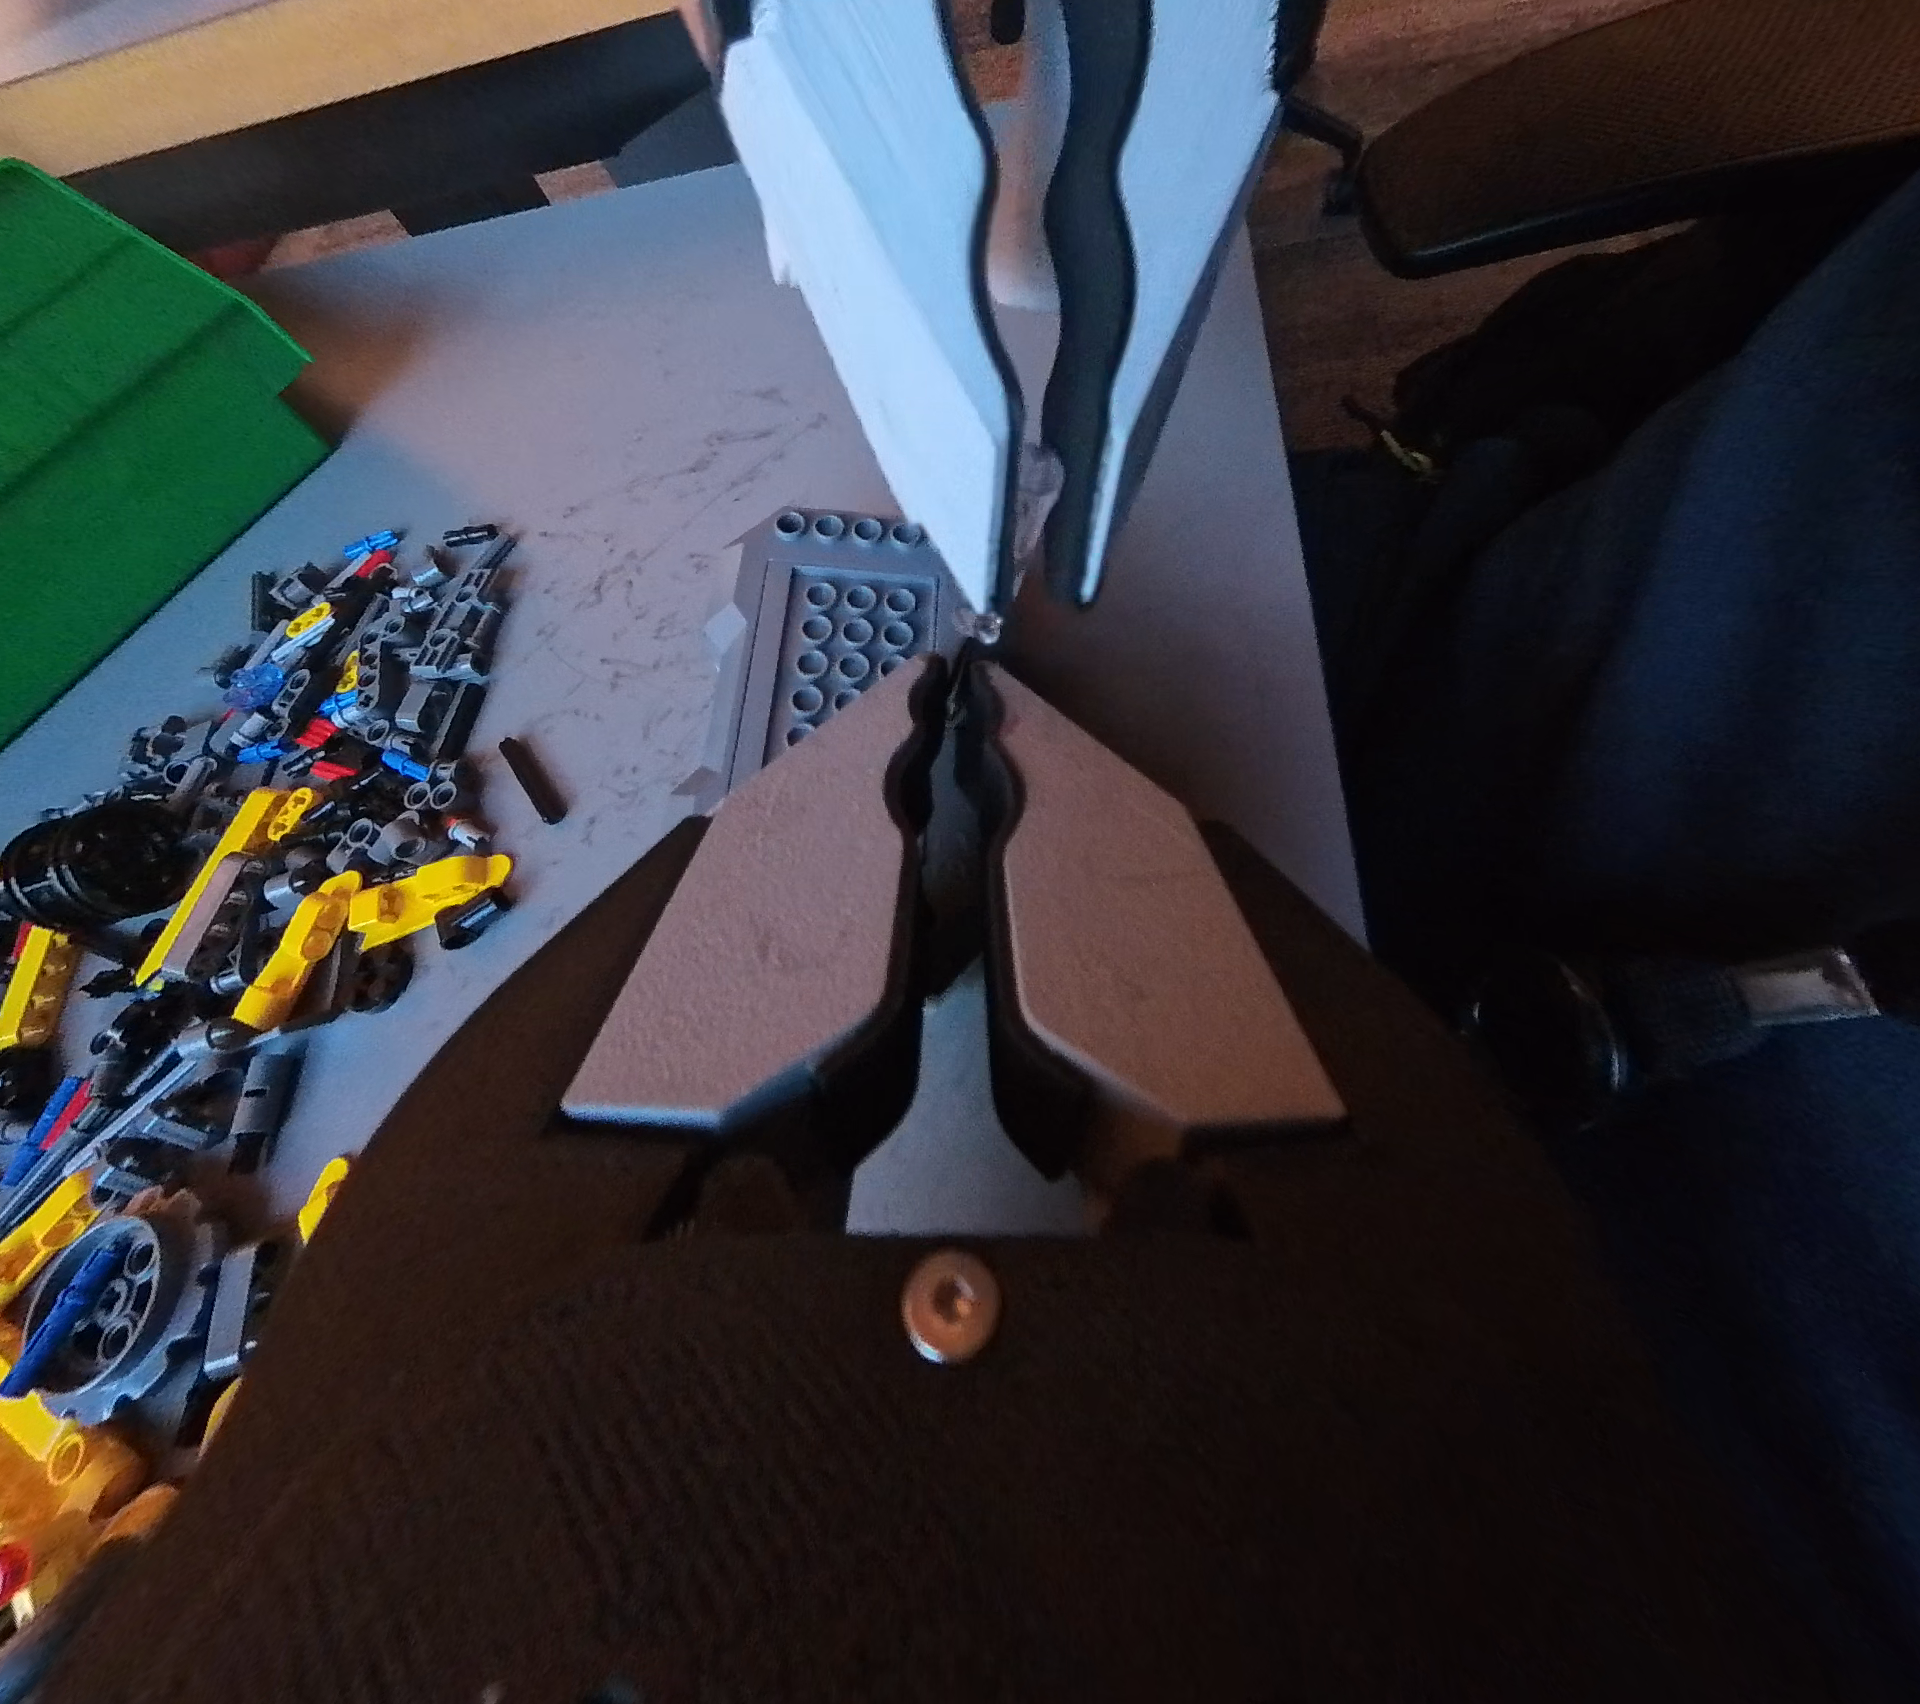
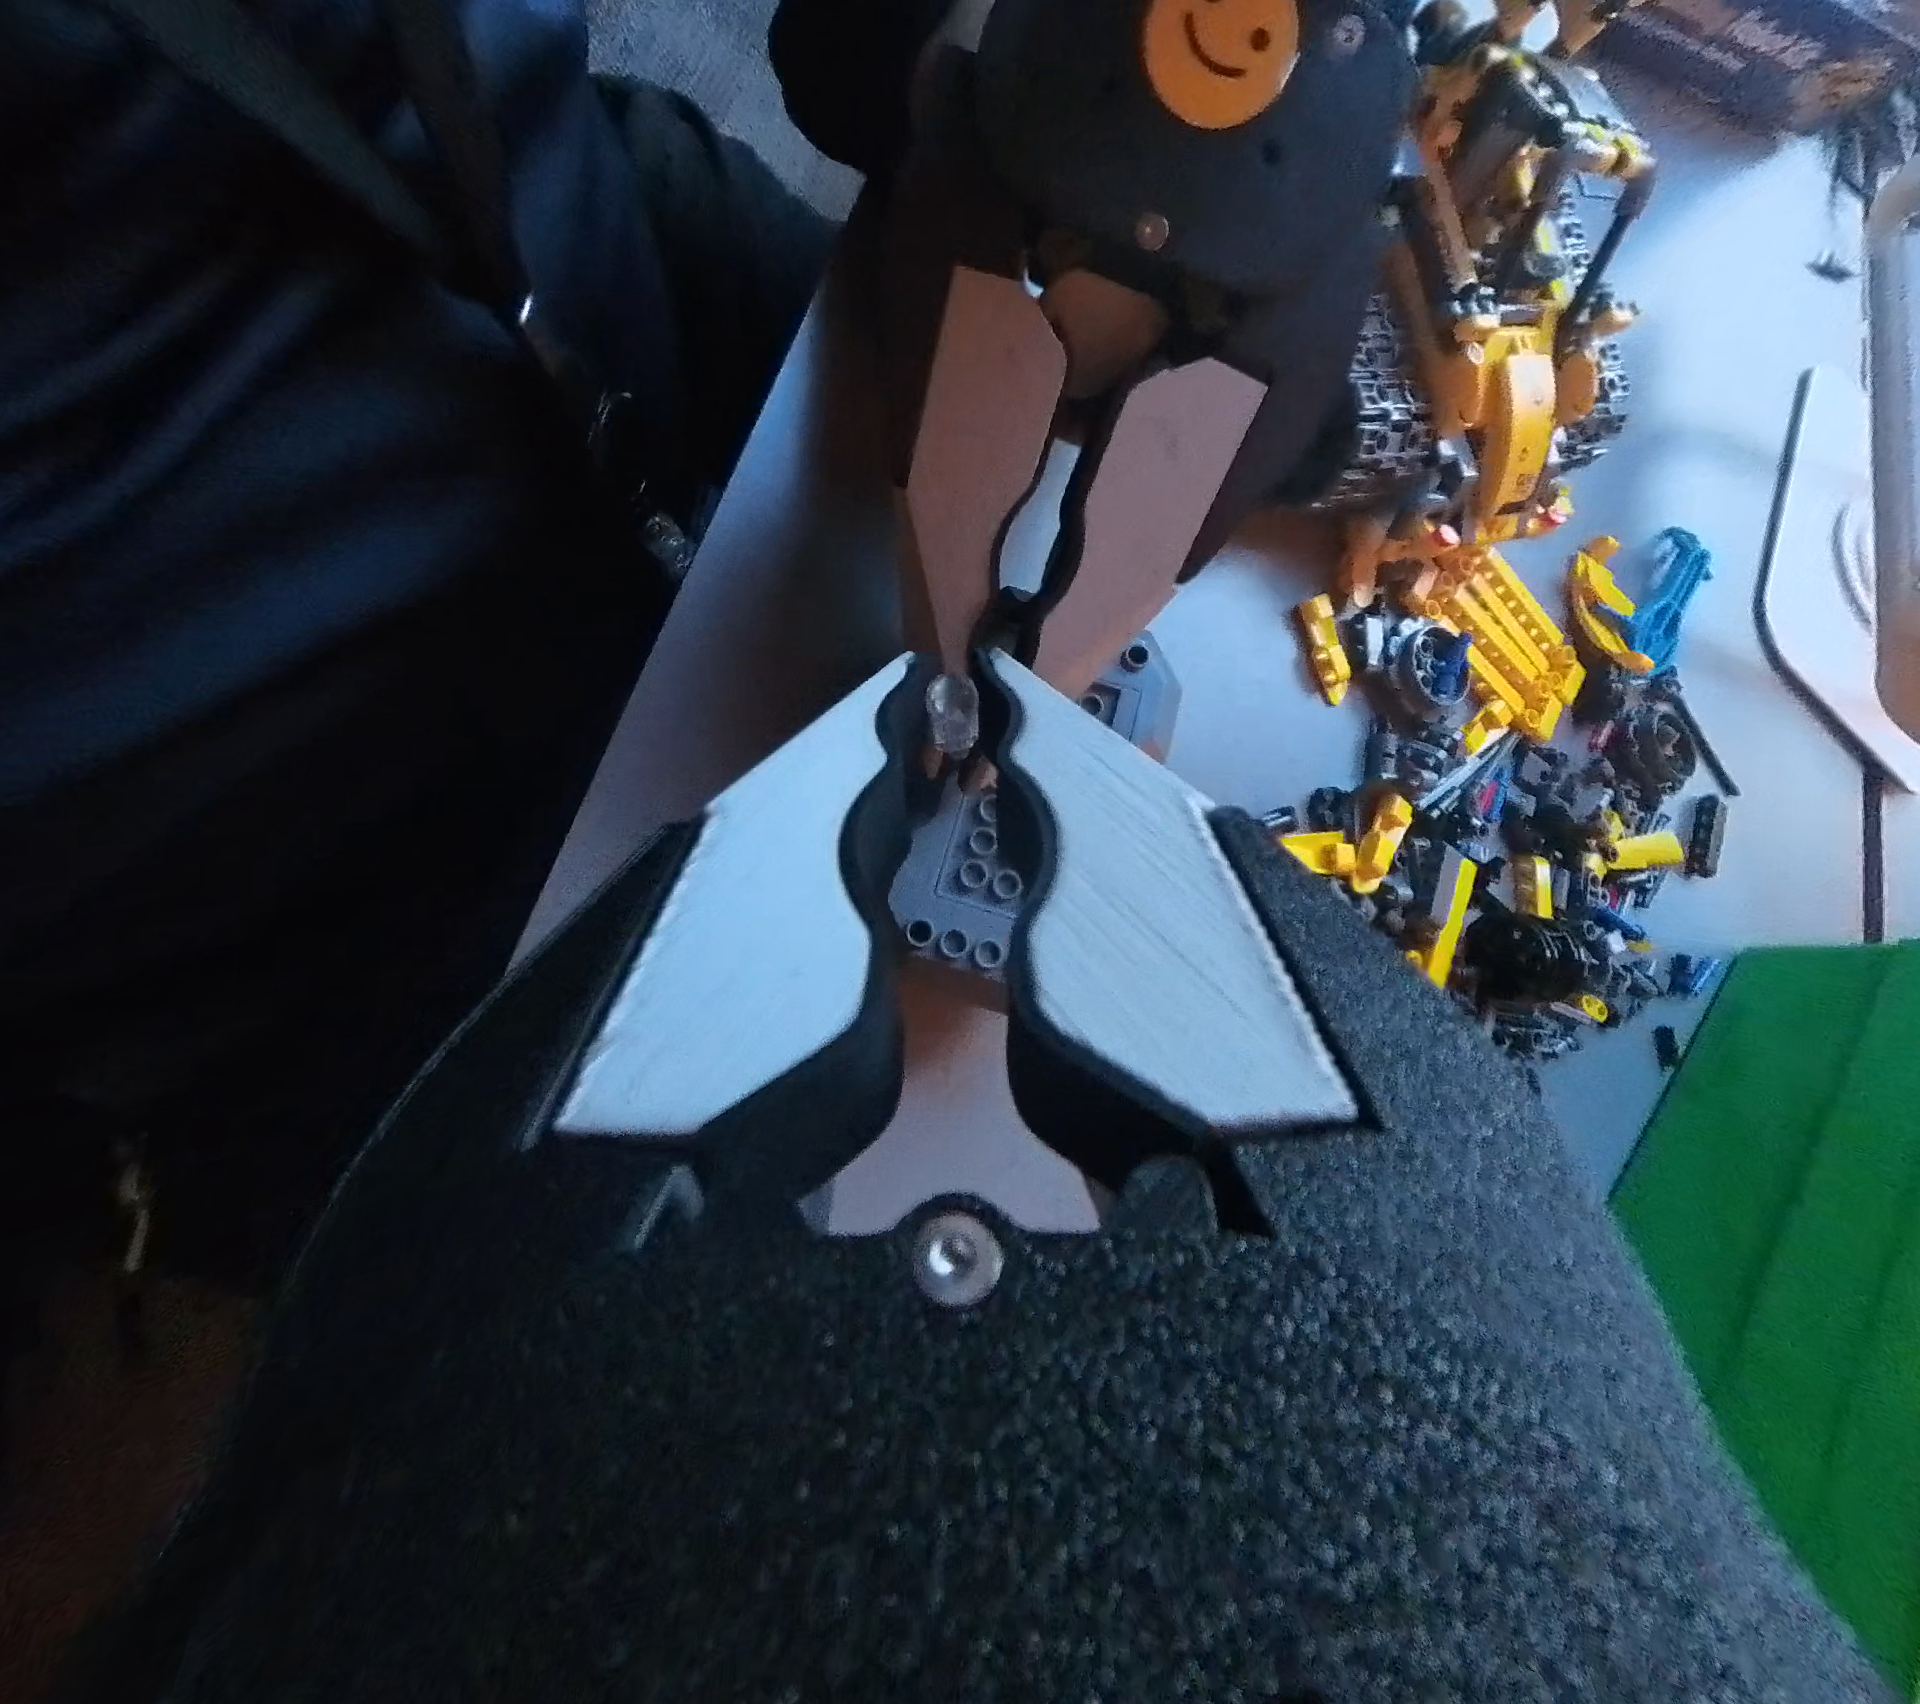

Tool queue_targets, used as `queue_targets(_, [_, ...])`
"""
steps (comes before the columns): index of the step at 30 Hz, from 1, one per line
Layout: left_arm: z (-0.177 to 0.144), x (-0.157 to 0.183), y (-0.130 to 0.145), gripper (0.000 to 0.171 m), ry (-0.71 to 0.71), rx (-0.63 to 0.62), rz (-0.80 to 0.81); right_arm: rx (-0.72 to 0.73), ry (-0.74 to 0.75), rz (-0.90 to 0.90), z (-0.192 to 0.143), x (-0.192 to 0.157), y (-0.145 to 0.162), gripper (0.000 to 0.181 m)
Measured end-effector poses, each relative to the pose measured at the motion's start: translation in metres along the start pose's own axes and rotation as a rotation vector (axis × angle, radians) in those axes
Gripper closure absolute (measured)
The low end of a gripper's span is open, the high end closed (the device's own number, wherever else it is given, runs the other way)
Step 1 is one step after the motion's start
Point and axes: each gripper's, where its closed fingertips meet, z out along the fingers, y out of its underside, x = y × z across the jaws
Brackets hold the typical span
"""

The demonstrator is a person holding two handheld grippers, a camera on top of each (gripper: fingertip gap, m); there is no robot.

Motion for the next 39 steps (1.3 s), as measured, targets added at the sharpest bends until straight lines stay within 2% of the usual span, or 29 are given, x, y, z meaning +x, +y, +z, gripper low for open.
queue_targets(3, [-0.001,0.0,0.0,0.171,-0.005,0.0,-0.001,-0.001,0.067,0.135,0.0,0.004,0.0,0.173])
queue_targets(8, [0.0,0.0,0.0,0.171,0.009,0.003,-0.013,0.069,0.347,0.426,-0.006,0.01,0.005,0.172])
queue_targets(13, [0.001,0.0,0.0,0.171,0.004,0.002,-0.008,0.092,0.568,0.531,-0.008,0.015,0.007,0.172])
queue_targets(17, [0.001,0.001,0.0,0.171,0.004,-0.001,0.003,0.094,0.496,0.436,-0.002,0.009,-0.001,0.173])
queue_targets(22, [0.001,0.0,-0.001,0.171,0.003,0.001,-0.005,0.084,0.283,0.304,-0.005,0.008,0.003,0.173])
queue_targets(27, [0.001,0.0,-0.001,0.171,0.001,-0.001,-0.002,0.039,0.098,0.032,-0.001,0.001,0.0,0.173])
queue_targets(30, [0.001,0.001,0.0,0.171,0.0,-0.001,-0.001,0.024,0.024,-0.01,0.001,0.001,-0.002,0.173])
queue_targets(34, [0.0,-0.001,0.0,0.171,-0.003,0.0,-0.013,0.006,0.134,0.167,-0.001,0.01,0.001,0.172])
queue_targets(39, [0.001,0.0,-0.001,0.171,-0.001,-0.001,-0.012,0.06,0.459,0.441,-0.007,0.01,0.007,0.172])
